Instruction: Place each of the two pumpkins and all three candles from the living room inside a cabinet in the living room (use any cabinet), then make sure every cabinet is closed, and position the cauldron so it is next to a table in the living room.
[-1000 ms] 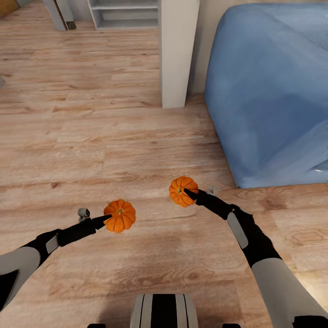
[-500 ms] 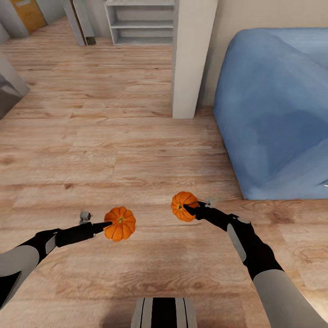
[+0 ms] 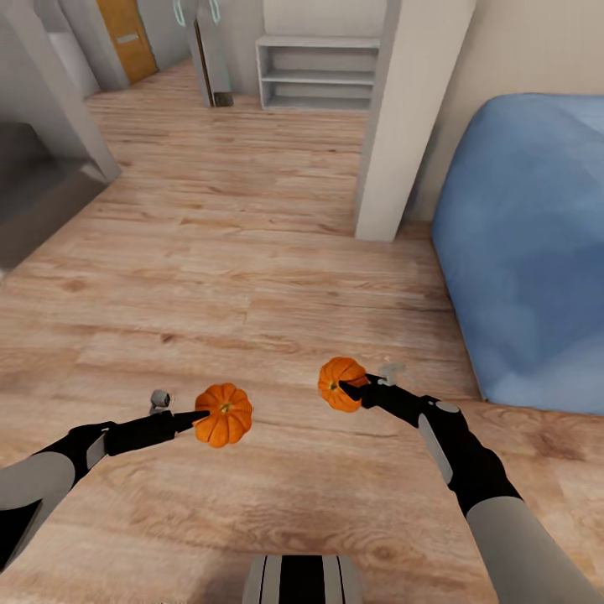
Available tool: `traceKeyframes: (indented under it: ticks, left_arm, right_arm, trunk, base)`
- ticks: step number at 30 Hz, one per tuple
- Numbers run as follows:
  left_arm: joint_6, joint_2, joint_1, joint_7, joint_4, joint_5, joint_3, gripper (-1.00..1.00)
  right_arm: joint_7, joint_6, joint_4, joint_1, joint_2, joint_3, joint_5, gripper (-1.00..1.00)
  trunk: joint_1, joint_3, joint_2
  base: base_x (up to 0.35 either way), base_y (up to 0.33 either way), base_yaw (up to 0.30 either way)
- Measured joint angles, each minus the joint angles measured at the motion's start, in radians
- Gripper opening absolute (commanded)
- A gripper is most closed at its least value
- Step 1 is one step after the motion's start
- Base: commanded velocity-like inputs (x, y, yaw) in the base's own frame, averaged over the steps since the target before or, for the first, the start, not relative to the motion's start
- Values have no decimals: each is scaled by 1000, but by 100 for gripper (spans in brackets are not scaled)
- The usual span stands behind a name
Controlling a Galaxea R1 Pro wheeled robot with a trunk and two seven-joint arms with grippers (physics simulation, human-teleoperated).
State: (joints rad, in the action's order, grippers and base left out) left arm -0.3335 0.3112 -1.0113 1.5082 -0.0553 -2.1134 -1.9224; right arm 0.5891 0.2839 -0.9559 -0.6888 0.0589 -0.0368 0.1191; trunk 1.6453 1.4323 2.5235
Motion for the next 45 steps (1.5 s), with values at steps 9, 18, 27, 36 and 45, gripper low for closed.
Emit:
traceKeyframes:
  ticks: [9, 18, 27, 36, 45]
  left_arm:
    - [0, -3, 0, -3, 0, 0, -1, -100]
    - [-1, -4, 1, -4, 0, 0, -1, -100]
    - [0, -4, 1, -5, 0, -1, -1, -100]
    - [0, -4, 2, -7, 0, -2, -2, -100]
    - [-1, -2, 2, -16, 0, -3, -3, -100]
  right_arm:
    - [-83, -1, 1, 0, -1, -1, -2, -100]
    - [-94, -2, 1, 0, -1, -1, -1, -100]
    - [-101, -2, 25, 0, -2, -2, -1, -100]
    - [-112, -4, 39, 0, -3, -3, -2, -100]
    - [-130, -5, 40, 0, -4, -4, -4, -100]
  trunk:
    - [-4, -35, -2]
    - [-8, -70, -4]
    - [-12, -104, -6]
    - [-16, -139, -8]
    - [-20, -174, -11]
  base:
    - [0, 0, 286]
    - [0, 0, 286]
    - [0, 0, 286]
    - [0, 0, 286]
    - [0, 0, 286]
